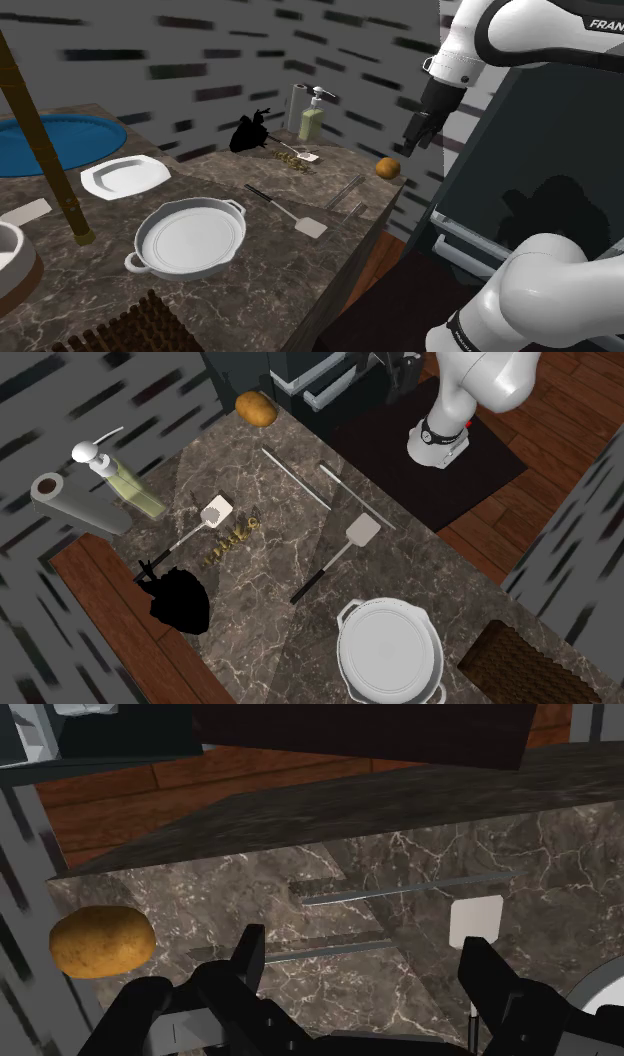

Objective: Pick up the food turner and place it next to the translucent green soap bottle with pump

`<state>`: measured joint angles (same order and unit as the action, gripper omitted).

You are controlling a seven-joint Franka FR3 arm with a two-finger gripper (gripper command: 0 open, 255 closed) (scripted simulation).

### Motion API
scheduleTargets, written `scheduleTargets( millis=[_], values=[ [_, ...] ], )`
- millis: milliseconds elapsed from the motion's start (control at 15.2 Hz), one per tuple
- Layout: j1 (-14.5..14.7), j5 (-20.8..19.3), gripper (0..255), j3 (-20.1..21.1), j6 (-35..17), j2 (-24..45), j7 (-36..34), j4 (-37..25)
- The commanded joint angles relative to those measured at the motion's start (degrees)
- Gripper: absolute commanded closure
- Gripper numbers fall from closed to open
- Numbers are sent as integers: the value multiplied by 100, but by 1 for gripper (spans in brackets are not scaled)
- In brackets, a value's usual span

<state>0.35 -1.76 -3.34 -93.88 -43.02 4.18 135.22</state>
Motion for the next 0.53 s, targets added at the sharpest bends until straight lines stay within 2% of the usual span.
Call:
scheduleTargets(
  millis=[0, 462],
  values=[
    [0, 0, 0, 0, 0, 0, 0, 0],
    [283, 238, 0, 371, -1172, 937, -264, 181]
  ],
)
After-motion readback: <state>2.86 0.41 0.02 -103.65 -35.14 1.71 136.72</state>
